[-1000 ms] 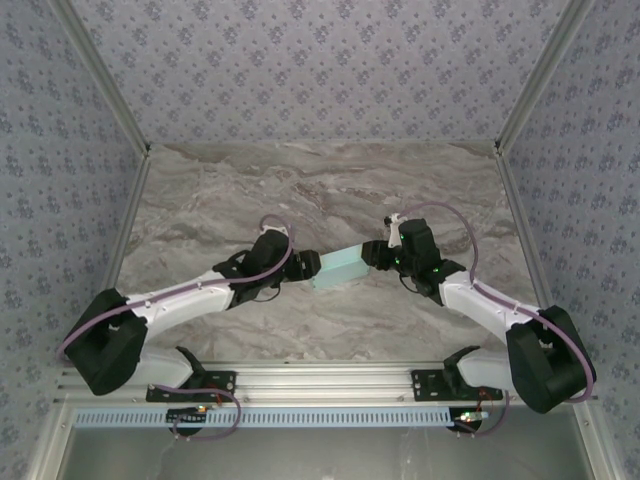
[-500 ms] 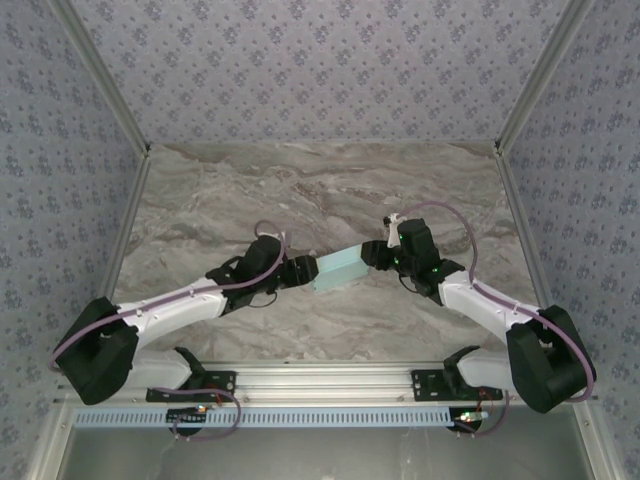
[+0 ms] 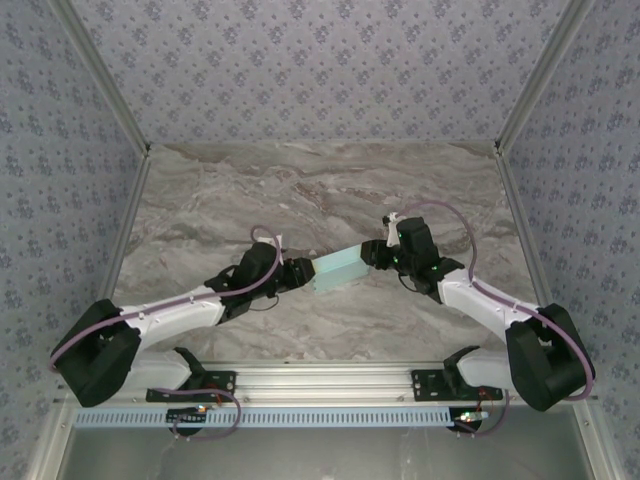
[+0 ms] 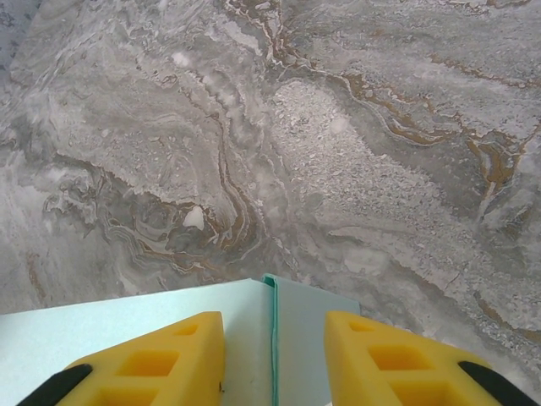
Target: Fold the paper box
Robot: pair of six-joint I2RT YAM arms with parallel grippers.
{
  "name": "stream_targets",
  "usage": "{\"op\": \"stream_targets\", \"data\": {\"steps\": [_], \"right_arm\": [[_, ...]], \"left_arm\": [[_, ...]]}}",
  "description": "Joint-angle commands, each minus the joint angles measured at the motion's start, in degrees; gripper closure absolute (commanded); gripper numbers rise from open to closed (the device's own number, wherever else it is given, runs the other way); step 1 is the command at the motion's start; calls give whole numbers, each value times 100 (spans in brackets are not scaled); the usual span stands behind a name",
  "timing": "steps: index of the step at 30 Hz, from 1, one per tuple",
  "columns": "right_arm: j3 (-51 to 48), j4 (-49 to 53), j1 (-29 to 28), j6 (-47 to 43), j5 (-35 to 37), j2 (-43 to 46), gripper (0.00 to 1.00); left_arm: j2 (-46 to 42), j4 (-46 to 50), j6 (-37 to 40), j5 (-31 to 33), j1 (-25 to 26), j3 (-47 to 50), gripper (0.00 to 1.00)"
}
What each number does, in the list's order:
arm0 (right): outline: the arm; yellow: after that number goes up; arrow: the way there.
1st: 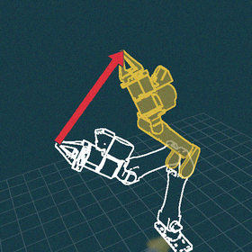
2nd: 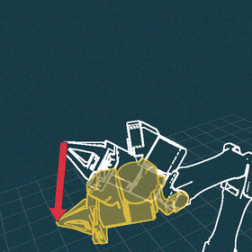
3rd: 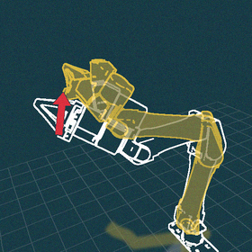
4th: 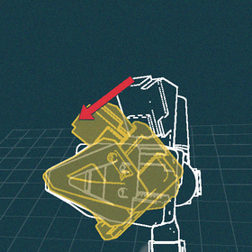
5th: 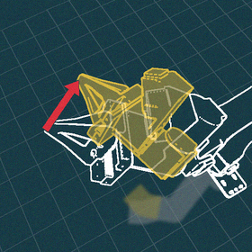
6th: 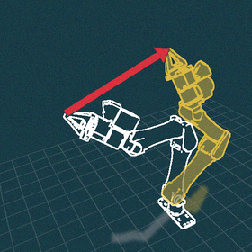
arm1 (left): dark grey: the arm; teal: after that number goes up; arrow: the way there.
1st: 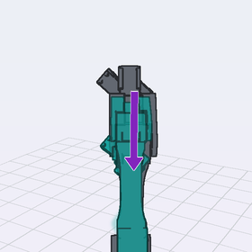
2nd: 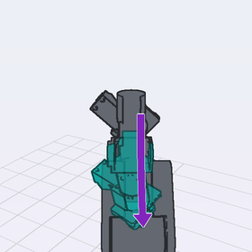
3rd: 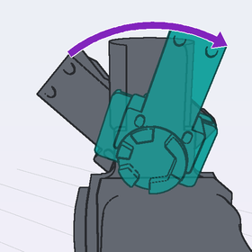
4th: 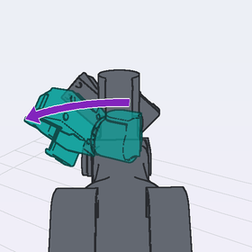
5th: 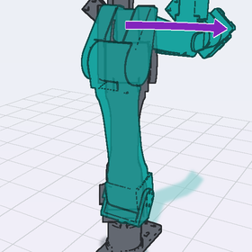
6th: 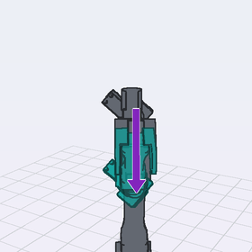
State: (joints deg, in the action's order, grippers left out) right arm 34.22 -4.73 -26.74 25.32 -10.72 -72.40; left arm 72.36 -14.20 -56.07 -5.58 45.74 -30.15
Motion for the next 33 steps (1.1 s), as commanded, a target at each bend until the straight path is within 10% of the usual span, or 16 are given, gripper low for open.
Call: {"op": "stream_targets", "data": {"steps": [1, 33], "right_arm": [[-441, 1588, 31, 20, 76, -406, 64], [-96, 1663, 18, 251, -172, 260, 60]], "left_arm": [[209, 1341, 22, -72, -51, 435, 68], [1007, 1380, 1057, -395, -990, -246, 80]]}}
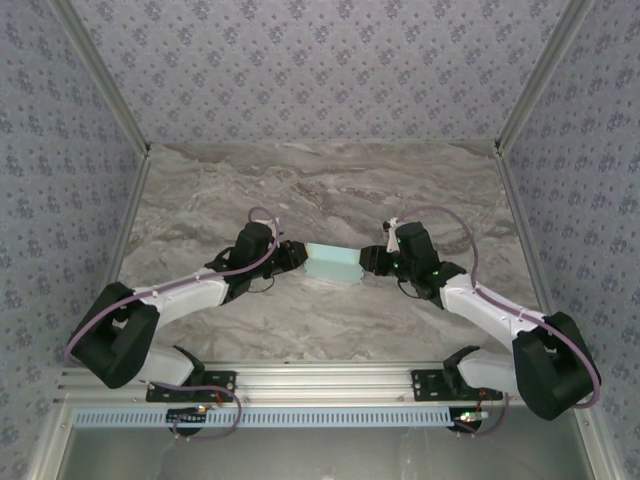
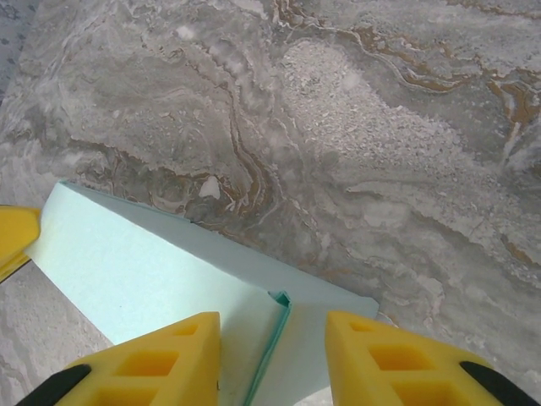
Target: Fold the paper box
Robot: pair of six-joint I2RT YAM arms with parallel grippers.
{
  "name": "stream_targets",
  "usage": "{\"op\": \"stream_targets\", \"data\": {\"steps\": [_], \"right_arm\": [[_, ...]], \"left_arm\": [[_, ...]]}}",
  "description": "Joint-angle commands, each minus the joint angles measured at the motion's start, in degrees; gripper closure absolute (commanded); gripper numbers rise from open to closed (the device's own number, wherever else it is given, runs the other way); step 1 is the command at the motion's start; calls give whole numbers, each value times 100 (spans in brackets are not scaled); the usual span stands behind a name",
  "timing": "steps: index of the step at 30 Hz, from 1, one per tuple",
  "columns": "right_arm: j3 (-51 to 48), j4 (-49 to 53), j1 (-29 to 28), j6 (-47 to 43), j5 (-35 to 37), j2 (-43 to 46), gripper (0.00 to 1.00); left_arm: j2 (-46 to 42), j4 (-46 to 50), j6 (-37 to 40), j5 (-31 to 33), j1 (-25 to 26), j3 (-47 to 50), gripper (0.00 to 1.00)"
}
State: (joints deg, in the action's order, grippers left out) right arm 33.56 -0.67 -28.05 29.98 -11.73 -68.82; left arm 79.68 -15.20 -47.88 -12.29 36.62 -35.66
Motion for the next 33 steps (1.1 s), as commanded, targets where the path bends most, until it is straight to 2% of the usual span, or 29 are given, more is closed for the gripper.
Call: {"op": "stream_targets", "data": {"steps": [1, 10, 16, 25, 28, 33], "right_arm": [[22, 1270, 189, -237, -229, -133, 58], [-132, 1054, 680, -304, -1586, -341, 54], [-401, 954, 1053, -438, -2223, -614, 60], [-786, 767, 1105, -527, -1712, -999, 76], [-818, 844, 1080, -467, -1292, -814, 79], [-793, 862, 1078, -456, -1223, -778, 80]], "left_arm": [[258, 1485, 244, 277, -71, 310, 80], [169, 1641, 324, 256, -39, 209, 80], [213, 1849, 457, 79, -37, 103, 81], [614, 1889, 645, -404, -176, 336, 83], [763, 1837, 702, -523, -236, 418, 84], [726, 1863, 763, -614, -294, 339, 85]]}}
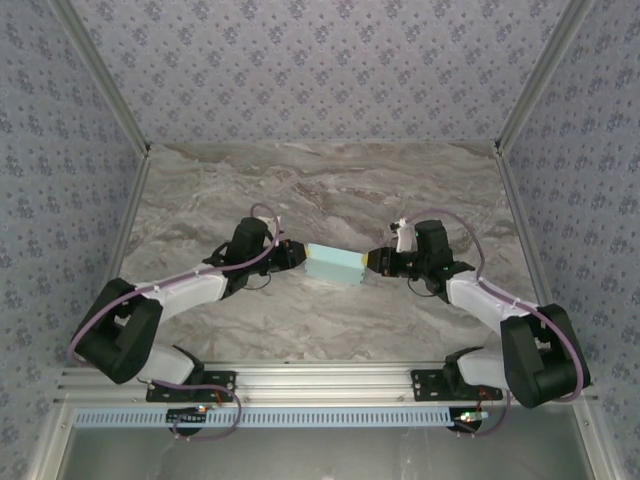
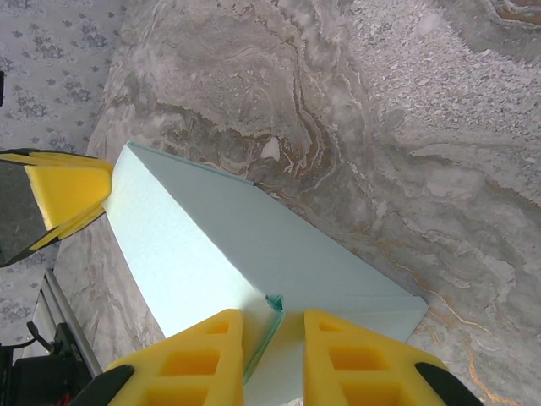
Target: Fold the paper box
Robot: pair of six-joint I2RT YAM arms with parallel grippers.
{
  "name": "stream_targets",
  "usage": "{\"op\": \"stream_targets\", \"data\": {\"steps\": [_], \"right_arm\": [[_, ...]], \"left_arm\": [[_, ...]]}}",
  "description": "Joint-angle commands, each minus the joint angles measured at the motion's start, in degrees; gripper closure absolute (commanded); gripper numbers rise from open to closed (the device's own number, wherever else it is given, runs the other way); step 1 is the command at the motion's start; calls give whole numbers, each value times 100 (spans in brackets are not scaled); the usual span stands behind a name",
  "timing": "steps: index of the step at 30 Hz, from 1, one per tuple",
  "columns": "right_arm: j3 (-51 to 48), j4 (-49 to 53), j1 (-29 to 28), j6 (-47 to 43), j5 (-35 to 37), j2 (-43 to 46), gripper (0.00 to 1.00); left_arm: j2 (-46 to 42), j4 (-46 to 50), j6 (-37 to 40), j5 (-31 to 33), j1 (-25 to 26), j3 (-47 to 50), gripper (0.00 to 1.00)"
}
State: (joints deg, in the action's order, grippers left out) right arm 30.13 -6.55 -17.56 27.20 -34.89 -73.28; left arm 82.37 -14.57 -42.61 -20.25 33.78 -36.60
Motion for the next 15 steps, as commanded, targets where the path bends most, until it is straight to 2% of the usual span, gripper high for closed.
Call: {"op": "stream_targets", "data": {"steps": [1, 5, 9, 15], "right_arm": [[-410, 1454, 25, -201, 1074, -319, 80], [-82, 1377, 25, -192, 843, -239, 74], [322, 1101, 25, 95, 291, -312, 68], [573, 763, 10, 468, -109, -337, 66]], "left_arm": [[416, 1808, 243, 167, -8, 395, 85], [251, 1835, 295, 44, 0, 105, 80], [199, 1777, 205, -147, -2, -207, 74], [258, 1444, -11, -548, -2, -417, 69]]}}
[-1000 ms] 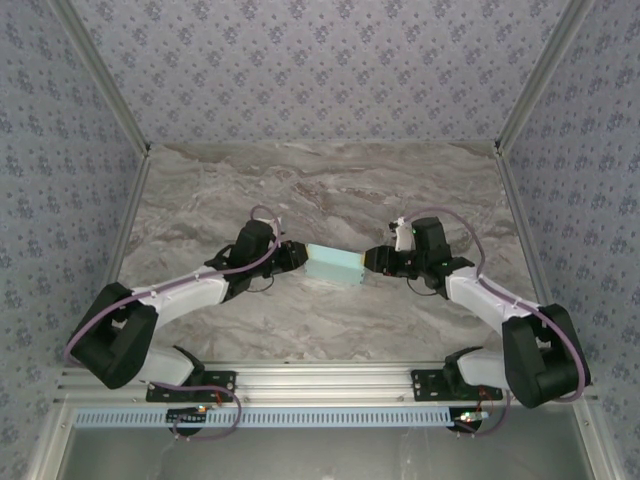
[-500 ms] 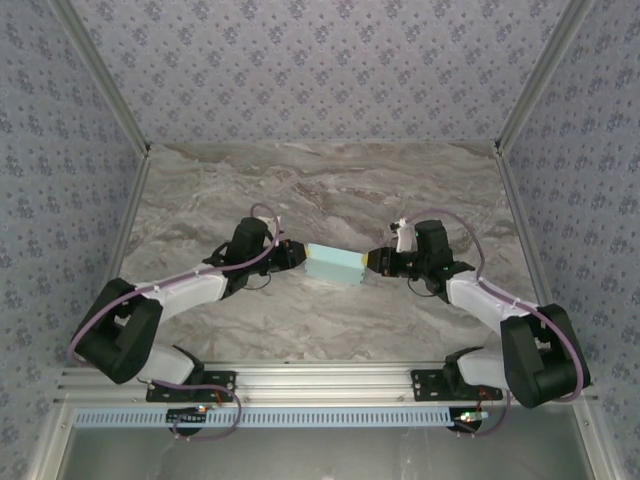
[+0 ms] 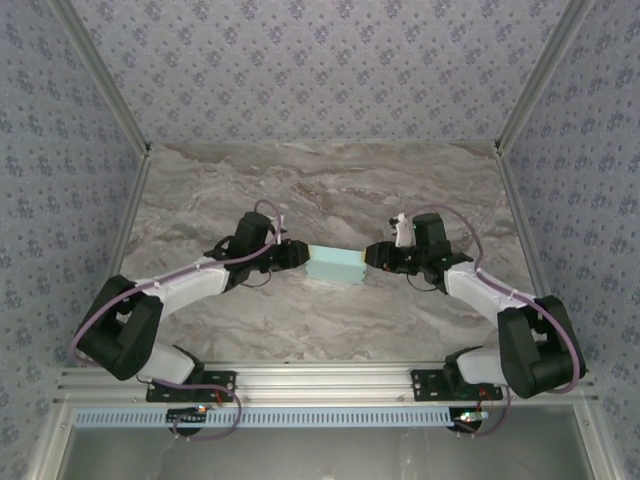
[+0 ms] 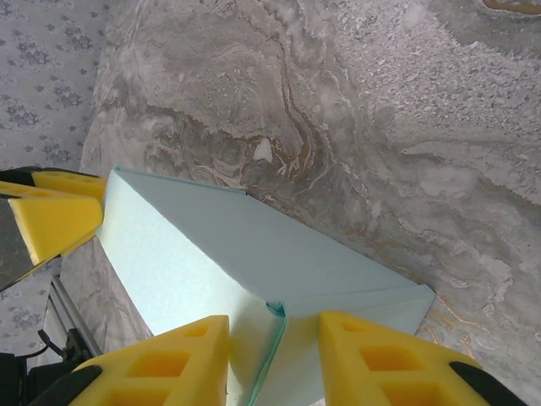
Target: Fold the paper box
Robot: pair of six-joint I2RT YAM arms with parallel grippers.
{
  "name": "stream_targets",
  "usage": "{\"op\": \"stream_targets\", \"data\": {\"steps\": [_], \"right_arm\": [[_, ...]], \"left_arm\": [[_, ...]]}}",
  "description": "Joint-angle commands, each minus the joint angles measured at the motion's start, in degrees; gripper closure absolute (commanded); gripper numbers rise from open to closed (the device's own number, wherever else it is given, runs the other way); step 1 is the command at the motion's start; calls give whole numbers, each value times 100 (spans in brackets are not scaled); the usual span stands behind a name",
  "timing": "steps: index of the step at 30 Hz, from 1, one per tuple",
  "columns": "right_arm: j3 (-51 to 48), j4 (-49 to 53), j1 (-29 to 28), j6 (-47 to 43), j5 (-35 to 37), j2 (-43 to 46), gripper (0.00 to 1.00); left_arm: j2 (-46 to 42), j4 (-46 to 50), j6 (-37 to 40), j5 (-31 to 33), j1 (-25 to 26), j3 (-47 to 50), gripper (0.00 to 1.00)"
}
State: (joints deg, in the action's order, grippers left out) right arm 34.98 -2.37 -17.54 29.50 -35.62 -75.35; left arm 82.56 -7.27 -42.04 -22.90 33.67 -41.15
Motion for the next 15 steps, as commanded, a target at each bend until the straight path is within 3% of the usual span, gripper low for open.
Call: {"op": "stream_targets", "data": {"steps": [1, 7, 15], "right_arm": [[113, 292, 13, 285, -64, -129, 66], [368, 20, 14, 512, -5, -103, 69], [1241, 92, 49, 214, 412, -482, 73]], "left_arm": [[262, 641, -129, -325, 10, 16, 69], [423, 227, -397, -380, 0, -314, 69], [879, 444, -67, -66, -163, -1266, 70]]}}
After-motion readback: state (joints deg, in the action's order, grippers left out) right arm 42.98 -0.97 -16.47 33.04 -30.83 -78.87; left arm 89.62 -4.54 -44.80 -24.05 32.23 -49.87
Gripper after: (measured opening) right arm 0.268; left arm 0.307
